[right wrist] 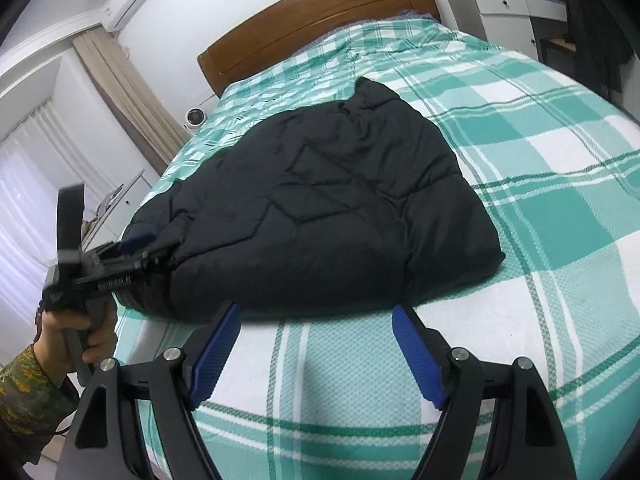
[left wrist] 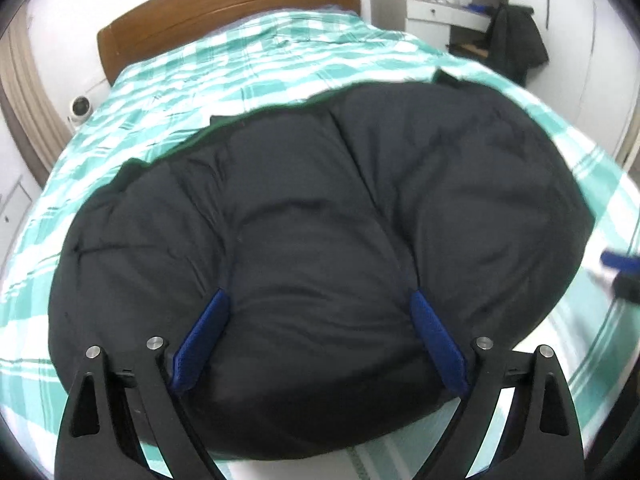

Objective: Fold large clothes

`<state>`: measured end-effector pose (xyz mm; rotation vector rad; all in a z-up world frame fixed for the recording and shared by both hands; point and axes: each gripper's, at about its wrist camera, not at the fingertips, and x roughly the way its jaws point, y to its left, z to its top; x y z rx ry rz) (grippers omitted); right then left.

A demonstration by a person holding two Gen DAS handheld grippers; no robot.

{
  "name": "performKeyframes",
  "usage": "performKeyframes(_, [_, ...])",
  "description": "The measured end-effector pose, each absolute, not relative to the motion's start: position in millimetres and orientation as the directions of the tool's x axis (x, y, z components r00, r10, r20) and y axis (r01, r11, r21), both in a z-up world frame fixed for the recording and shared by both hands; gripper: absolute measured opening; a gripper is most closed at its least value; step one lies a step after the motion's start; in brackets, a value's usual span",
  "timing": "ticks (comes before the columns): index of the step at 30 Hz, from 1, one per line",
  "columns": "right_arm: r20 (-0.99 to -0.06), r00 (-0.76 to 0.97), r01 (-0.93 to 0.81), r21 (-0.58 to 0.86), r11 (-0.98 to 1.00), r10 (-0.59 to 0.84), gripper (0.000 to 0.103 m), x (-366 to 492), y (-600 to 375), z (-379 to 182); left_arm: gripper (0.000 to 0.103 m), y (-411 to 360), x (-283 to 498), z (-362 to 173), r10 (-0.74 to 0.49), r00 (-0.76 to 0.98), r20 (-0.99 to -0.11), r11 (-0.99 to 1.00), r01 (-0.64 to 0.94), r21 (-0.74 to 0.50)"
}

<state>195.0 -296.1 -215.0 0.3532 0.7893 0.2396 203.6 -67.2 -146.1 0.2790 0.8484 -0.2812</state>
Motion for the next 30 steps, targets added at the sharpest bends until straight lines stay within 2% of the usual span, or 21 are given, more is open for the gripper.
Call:
performKeyframes(4, [-0.666, 0.667, -0.058, 0.402, 0.914, 0.335, 0.08, 196, -295, -222, 0.095, -81, 209, -164, -0.083, 0.645, -0.759, 0.925, 0.334, 0.182])
performKeyframes(8, [-0.653, 0.679, -0.033, 0.431, 0.902, 0.337, 0.08, 193, -306, -219, 0.096, -76, 212, -165, -0.088, 0.643, -0.761, 0.926, 0.334, 0.175])
performKeyframes(12, [-0.635, 0.711, 0.025, 0.451, 0.892, 0.301, 0.08, 195, -338, -209, 0.095, -64, 205, -143, -0.132, 0.611, -0.781, 0.923, 0.364, 0.129])
performKeyframes(15, [-0.603, 0.74, 0.077, 0.515, 0.854, 0.297, 0.087, 209, -375, -208, 0.095, -49, 195, -117, -0.239, 0.601, -0.763, 0.921, 0.389, 0.019])
performKeyframes(18, [-0.592, 0.714, 0.087, 0.606, 0.791, 0.375, 0.087, 249, -408, -218, 0.095, -47, 196, -95, -0.342, 0.589, -0.732, 0.906, 0.415, -0.088])
performKeyframes(21, [-0.547, 0.672, 0.017, 0.685, 0.728, 0.499, 0.087, 294, -419, -228, 0.095, -63, 199, -84, -0.441, 0.552, -0.707, 0.863, 0.477, -0.165])
performKeyframes(25, [-0.52, 0.576, 0.034, 0.786, 0.618, 0.63, 0.088, 342, -413, -262, 0.096, -102, 204, -105, -0.501, 0.445, -0.742, 0.787, 0.59, -0.178])
performKeyframes(27, [-0.521, 0.573, 0.027, 0.784, 0.621, 0.633, 0.087, 351, -404, -268, 0.096, -119, 214, -129, -0.505, 0.366, -0.782, 0.763, 0.612, -0.206])
performKeyframes(30, [-0.499, 0.554, 0.026, 0.81, 0.585, 0.666, 0.044, 352, -400, -269, 0.096, -128, 217, -142, -0.48, 0.38, -0.791, 0.773, 0.609, -0.178])
